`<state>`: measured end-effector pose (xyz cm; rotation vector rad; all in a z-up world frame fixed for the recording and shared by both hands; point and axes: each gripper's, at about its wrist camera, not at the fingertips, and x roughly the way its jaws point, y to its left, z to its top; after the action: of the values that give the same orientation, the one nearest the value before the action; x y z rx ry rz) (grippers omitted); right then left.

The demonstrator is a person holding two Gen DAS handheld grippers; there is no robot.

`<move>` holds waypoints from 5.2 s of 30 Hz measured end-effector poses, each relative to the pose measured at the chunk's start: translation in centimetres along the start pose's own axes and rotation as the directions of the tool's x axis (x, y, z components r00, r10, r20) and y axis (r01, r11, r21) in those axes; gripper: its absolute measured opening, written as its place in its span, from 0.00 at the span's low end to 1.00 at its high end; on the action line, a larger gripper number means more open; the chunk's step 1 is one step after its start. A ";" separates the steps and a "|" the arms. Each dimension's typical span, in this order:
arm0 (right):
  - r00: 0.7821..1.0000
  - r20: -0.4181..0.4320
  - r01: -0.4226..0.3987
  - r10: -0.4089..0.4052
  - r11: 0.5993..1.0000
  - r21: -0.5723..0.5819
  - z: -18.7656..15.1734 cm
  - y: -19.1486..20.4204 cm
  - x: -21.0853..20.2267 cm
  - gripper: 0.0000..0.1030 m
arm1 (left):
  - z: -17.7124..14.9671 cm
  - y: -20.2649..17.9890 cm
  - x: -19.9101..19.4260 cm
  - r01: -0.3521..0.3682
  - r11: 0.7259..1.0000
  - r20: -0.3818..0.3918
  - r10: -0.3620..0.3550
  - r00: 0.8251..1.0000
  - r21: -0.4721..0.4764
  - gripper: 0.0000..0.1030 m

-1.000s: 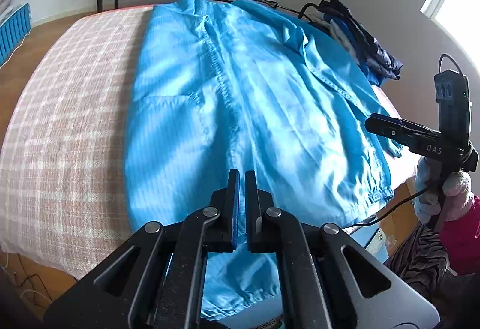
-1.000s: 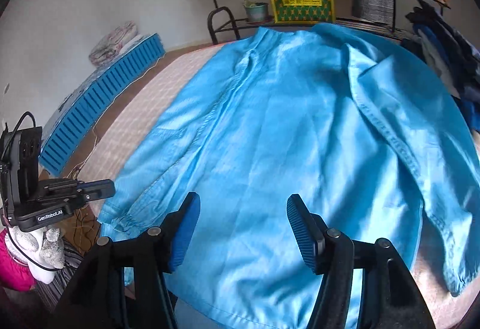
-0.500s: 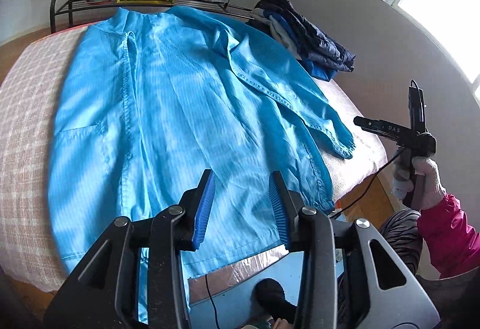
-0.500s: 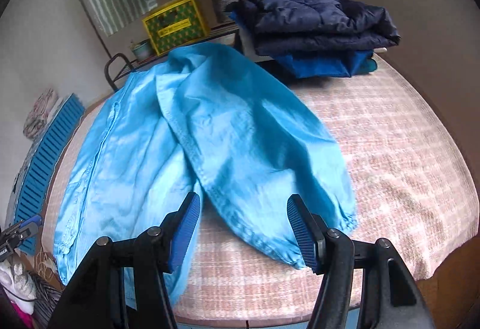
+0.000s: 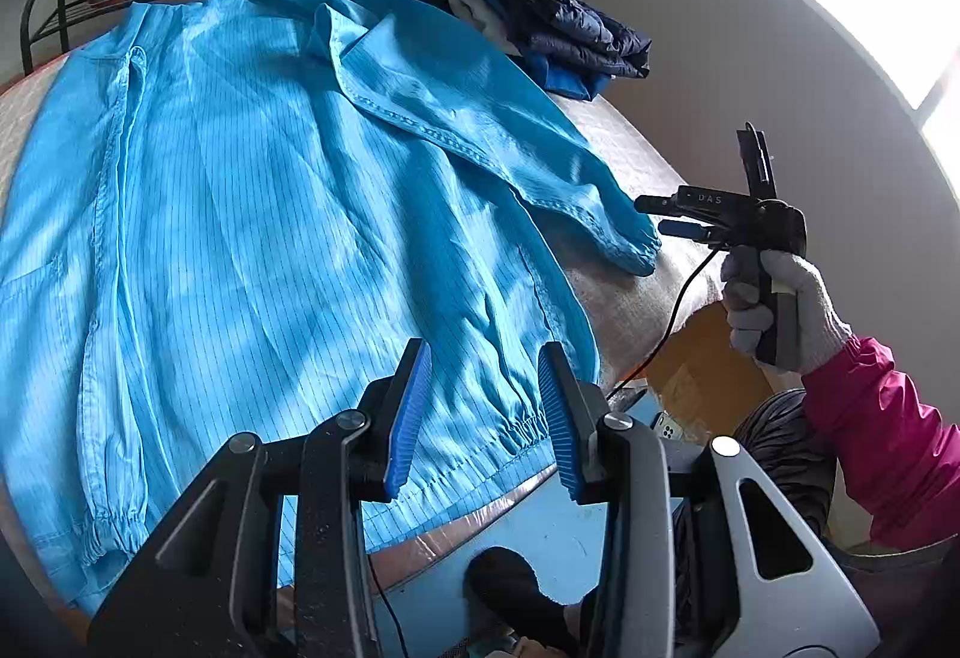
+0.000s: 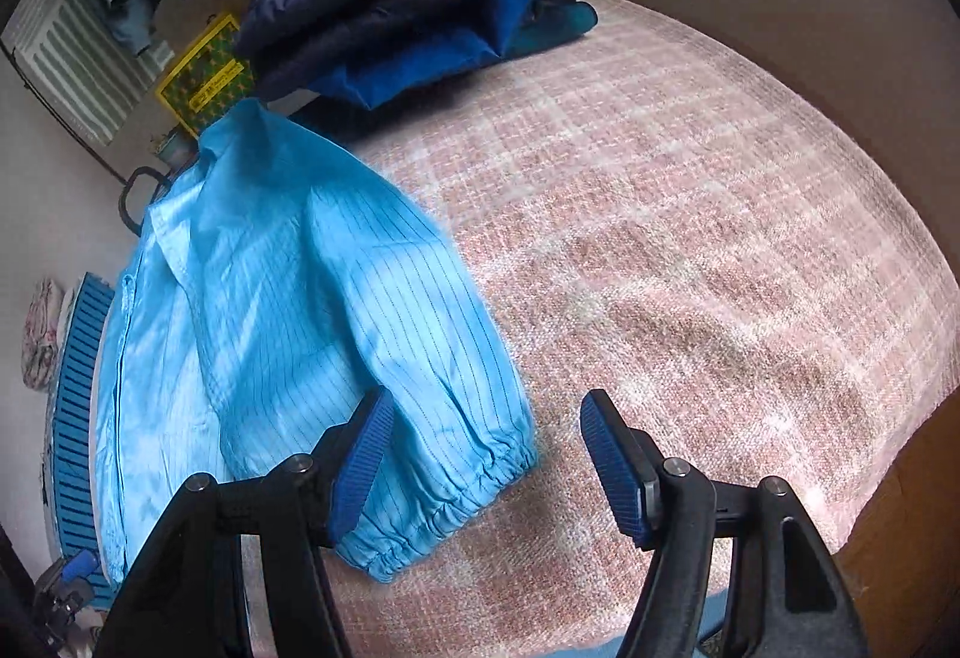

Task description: Fold large clothes

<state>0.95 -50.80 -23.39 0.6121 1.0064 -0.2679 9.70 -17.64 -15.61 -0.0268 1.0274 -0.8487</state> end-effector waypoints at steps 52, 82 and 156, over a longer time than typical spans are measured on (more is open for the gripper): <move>0.929 -0.274 -0.355 0.248 0.392 -0.849 -19.4 34.2 -1.4 0.40 | -2.7 17.7 -3.8 -0.022 0.883 0.062 0.058 0.996 -0.468 0.36; 0.935 -0.206 -0.350 0.290 0.848 -0.397 3.4 22.9 8.6 0.45 | -1.0 14.9 -1.3 -0.063 0.899 0.038 0.088 0.995 -0.434 0.00; 0.955 -0.240 -0.230 0.177 0.949 -0.216 13.2 24.9 18.2 0.07 | -4.8 11.3 -2.5 -0.179 0.915 -0.053 0.171 0.984 -0.362 0.32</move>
<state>31.70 -37.42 -25.00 0.5247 1.1562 0.1088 12.37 -6.53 -20.82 -0.2395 1.1773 -0.4862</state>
